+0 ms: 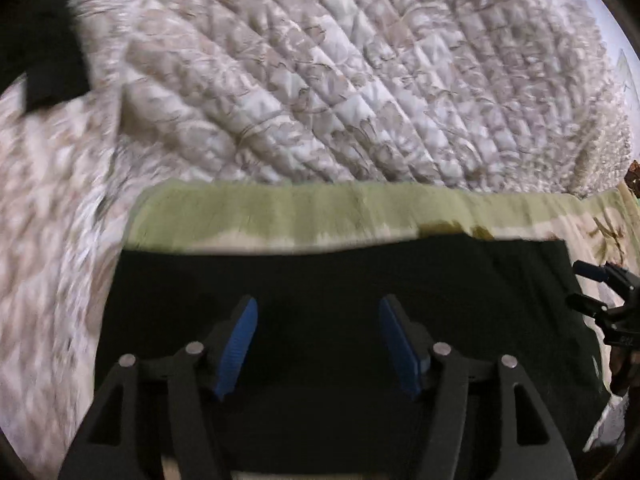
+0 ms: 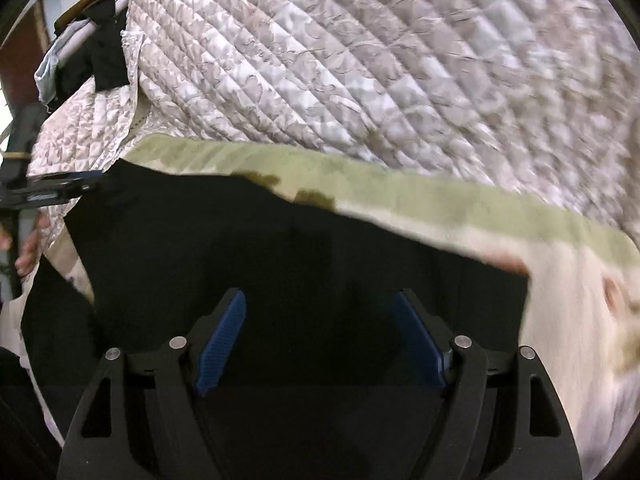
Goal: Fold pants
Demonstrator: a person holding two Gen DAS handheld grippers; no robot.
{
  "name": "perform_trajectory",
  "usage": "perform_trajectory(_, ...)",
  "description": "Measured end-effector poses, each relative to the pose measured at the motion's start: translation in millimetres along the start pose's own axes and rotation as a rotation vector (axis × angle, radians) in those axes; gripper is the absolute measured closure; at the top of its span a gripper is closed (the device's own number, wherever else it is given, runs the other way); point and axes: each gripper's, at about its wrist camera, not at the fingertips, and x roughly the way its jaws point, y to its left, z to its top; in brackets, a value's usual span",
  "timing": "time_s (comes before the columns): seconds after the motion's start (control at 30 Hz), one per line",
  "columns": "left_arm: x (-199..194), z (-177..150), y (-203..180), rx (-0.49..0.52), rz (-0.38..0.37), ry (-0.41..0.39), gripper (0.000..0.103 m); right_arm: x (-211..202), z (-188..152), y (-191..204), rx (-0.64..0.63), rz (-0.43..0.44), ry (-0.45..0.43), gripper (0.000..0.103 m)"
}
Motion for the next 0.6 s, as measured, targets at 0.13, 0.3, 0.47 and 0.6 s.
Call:
perform_trajectory(0.13, 36, 23, -9, 0.068, -0.035, 0.027, 0.035, 34, 26, -22, 0.004, 0.083, 0.021, 0.026)
perform_trajectory(0.3, 73, 33, -23, 0.194, -0.027, 0.07, 0.034, 71, 37, -37, -0.02, 0.144, 0.066, 0.026)
perform_trajectory(0.47, 98, 17, -39, 0.344, -0.018, 0.13, 0.025, 98, 19, -32, -0.116, 0.103, 0.147, 0.031)
perform_trajectory(0.6, 98, 14, -42, 0.336, -0.046, 0.121, 0.044, 88, 17, -26, -0.119, 0.085, 0.118, 0.092)
